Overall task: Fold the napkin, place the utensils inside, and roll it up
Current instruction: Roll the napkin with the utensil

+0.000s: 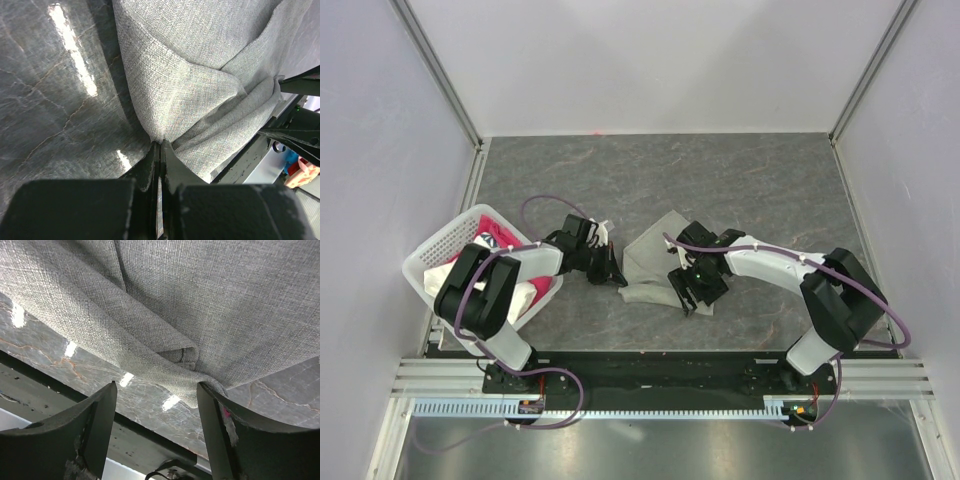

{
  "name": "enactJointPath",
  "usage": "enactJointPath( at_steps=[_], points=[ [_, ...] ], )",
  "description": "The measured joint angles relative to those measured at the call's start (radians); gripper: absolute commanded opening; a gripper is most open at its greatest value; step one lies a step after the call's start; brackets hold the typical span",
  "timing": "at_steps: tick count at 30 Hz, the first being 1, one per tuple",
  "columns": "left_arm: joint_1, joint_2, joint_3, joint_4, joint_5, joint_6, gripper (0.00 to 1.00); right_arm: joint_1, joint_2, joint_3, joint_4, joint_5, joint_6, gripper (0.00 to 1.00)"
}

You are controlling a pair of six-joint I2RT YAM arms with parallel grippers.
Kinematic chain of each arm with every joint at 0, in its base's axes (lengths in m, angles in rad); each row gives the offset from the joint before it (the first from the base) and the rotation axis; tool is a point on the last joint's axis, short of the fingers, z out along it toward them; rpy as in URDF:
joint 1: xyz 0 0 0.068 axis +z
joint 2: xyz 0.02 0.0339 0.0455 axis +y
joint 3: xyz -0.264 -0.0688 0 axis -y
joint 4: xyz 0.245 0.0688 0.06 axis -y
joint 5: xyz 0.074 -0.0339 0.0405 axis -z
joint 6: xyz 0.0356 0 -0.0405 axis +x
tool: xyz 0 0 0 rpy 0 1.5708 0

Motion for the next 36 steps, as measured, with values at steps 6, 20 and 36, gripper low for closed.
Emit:
enactJointPath(
  at_steps=[6, 20, 36],
  points=[
    [0.0, 0.008, 0.006, -0.008, 0.002, 0.0, 0.02, -0.003, -0.008, 0.02, -0.017, 0.002, -0.012, 0.74],
    [0.0, 0.031, 0.042, -0.049, 0.002, 0.014, 0.02, 0.296, -0.167, 0.13, 0.138, 0.18, -0.182, 0.75],
    [0.0, 0.047, 0.054, -0.063, 0.003, 0.016, 0.02, 0.374, 0.023, 0.087, 0.258, 0.315, -0.335, 0.72]
  ],
)
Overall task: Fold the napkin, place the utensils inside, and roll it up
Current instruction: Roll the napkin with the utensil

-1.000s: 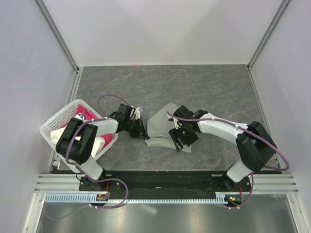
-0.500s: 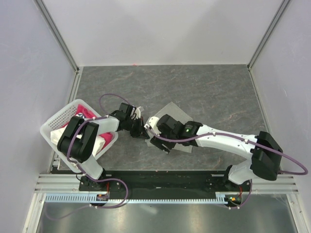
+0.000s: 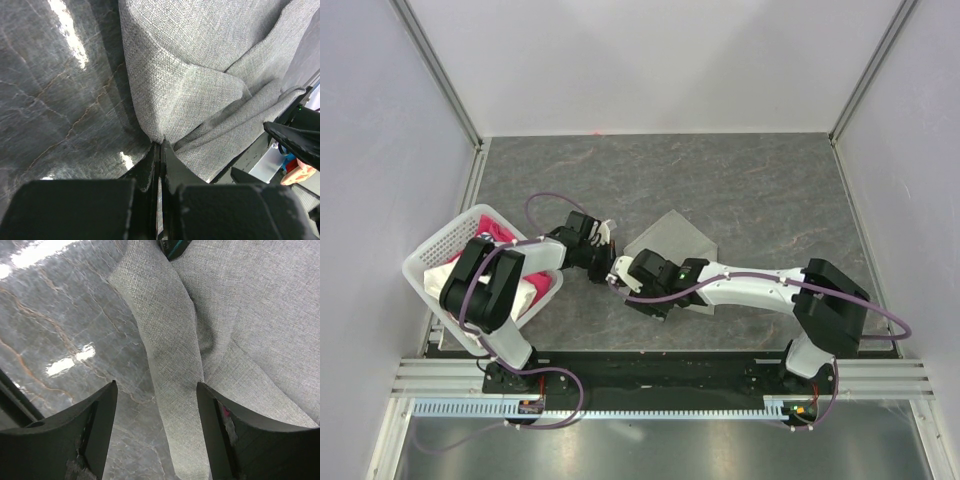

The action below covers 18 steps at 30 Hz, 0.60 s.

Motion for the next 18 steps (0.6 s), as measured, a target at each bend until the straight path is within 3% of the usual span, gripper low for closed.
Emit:
enactJointPath(
  at_steps=[18],
  points=[
    [0.0, 0.01, 0.011, -0.006, 0.002, 0.007, 0.02, -0.058, 0.091, -0.005, 0.029, 0.043, -0.062, 0.68]
  ],
)
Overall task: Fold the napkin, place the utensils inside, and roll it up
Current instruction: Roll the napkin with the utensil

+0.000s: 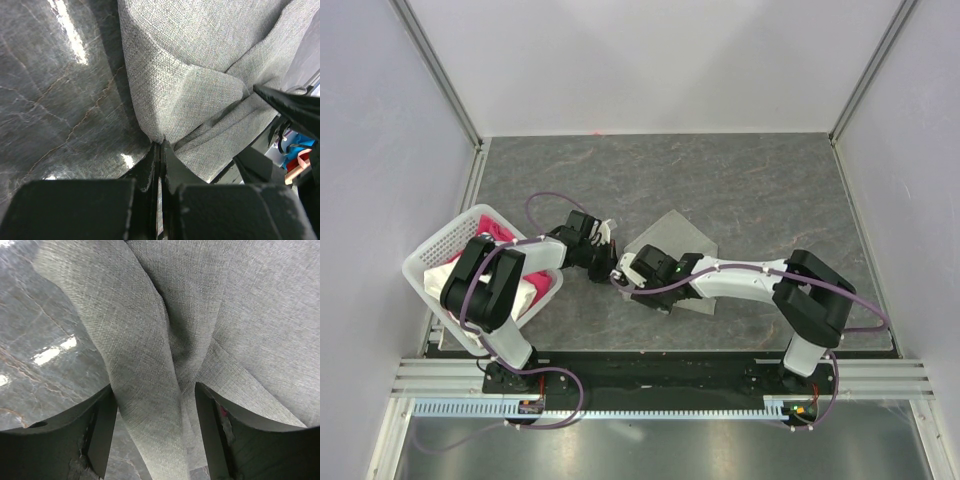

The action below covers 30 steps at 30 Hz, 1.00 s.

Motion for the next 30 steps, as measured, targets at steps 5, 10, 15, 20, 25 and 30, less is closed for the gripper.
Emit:
enactJointPath(
  at_steps=[5, 10, 15, 20, 25, 30],
  points=[
    [0.0, 0.0, 0.001, -0.001, 0.001, 0.002, 0.02, -0.011, 0.014, 0.002, 0.0, -0.041, -0.007, 0.57],
    [0.0, 0.0, 0.002, -0.001, -0.002, 0.002, 0.12, -0.016, 0.032, 0.02, -0.023, -0.103, -0.016, 0.42],
    [0.002, -0.024, 0.005, -0.004, -0.042, -0.001, 0.45, -0.046, 0.047, 0.042, -0.051, -0.175, -0.018, 0.37],
    [0.018, -0.098, 0.008, -0.008, -0.096, -0.006, 0.61, -0.09, 0.049, 0.048, -0.057, -0.253, -0.014, 0.35],
    [0.045, -0.187, -0.009, 0.009, -0.142, -0.008, 0.63, -0.125, 0.055, 0.054, -0.067, -0.355, -0.009, 0.34],
    [0.047, -0.275, -0.067, 0.055, -0.133, -0.007, 0.63, -0.171, 0.076, 0.066, -0.078, -0.494, -0.002, 0.33]
  ],
)
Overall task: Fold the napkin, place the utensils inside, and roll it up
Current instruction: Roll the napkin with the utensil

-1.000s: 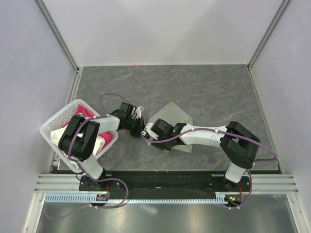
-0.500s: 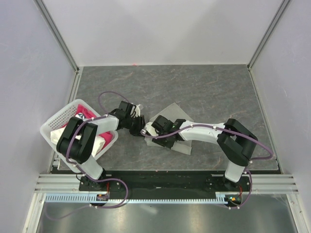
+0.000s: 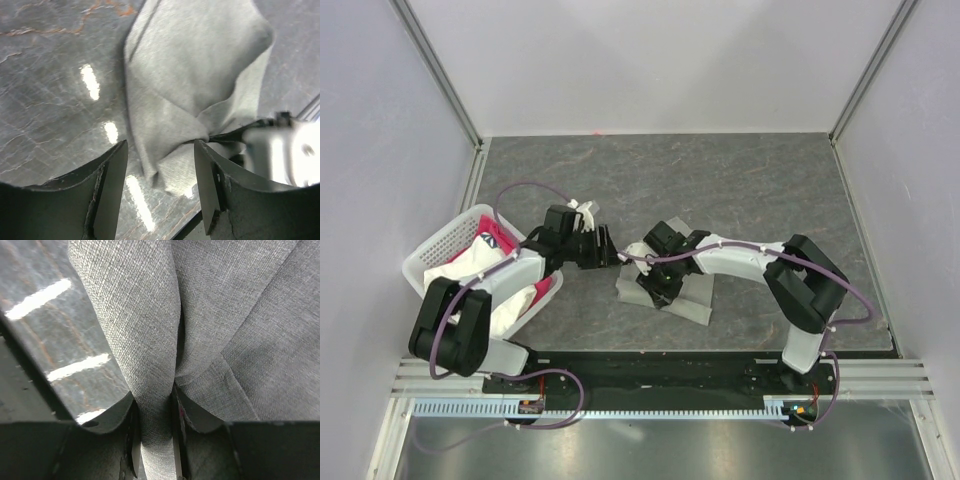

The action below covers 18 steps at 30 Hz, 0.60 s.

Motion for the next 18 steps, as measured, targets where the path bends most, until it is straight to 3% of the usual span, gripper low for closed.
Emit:
enactJointPath(
  at_steps=[11, 18],
  points=[
    [-0.008, -0.087, -0.147, 0.14, 0.071, 0.0, 0.63, -0.099, 0.146, 0.072, -0.043, -0.396, 0.033, 0.33],
    [-0.019, -0.154, -0.248, 0.23, 0.089, -0.001, 0.63, -0.13, 0.22, 0.094, -0.063, -0.549, 0.048, 0.33]
  ],
)
